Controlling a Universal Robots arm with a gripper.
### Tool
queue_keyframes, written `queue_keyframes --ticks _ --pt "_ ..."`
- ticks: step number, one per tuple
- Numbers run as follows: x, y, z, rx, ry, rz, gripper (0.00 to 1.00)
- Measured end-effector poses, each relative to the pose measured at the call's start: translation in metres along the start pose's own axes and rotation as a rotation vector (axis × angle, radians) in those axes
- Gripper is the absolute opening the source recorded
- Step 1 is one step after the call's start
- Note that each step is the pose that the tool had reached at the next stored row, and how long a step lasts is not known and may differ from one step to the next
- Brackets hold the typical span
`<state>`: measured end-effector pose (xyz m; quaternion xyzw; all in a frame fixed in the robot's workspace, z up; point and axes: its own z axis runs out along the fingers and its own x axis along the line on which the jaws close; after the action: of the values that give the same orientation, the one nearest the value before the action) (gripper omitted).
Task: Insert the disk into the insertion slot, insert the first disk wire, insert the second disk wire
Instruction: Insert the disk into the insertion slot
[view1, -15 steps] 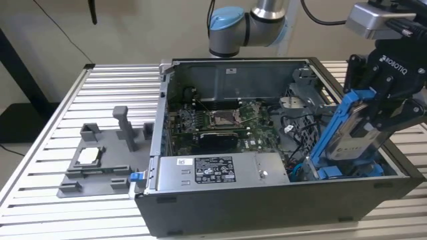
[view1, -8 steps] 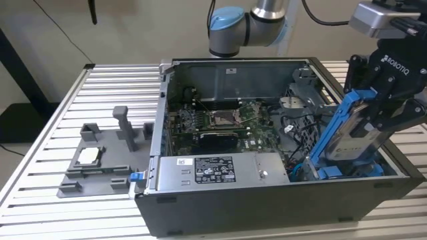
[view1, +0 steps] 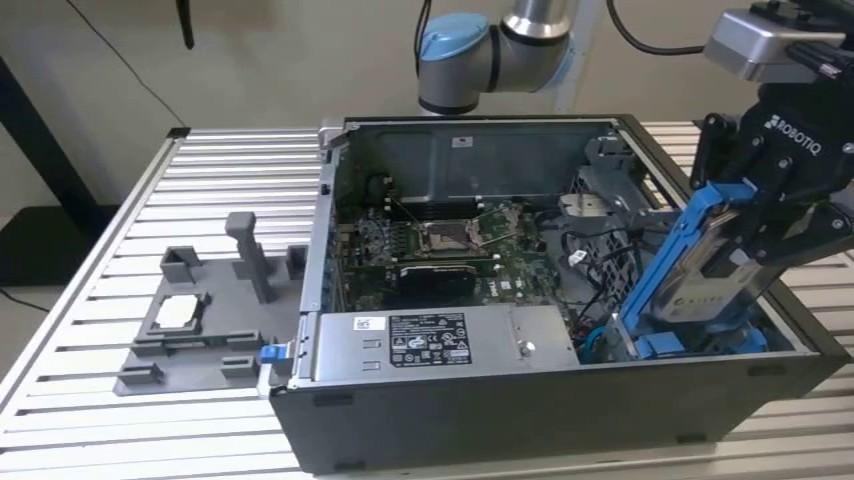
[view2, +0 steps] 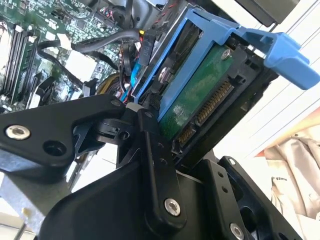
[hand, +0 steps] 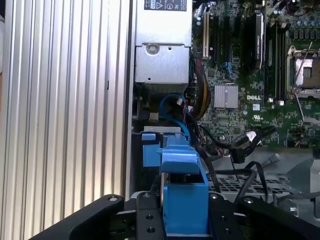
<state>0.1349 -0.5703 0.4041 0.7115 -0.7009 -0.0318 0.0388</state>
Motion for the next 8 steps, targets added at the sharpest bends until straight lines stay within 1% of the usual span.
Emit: queue_keyframes --ticks 2,4,5,8 --pt "0.0000 -0.0003 0.0020 -0.0006 -0.0020 0.000 0.33" --pt "0.0000 -0.0005 0.0037 -0.0006 -0.0061 -0.001 0.33" --pt "0.0000 -0.0006 0.0052 -0.0006 -0.0071 -0.002 0.33" --pt "-0.0001 -0.0012 0.0107 -0.0005 -0.0074 -0.002 0.33"
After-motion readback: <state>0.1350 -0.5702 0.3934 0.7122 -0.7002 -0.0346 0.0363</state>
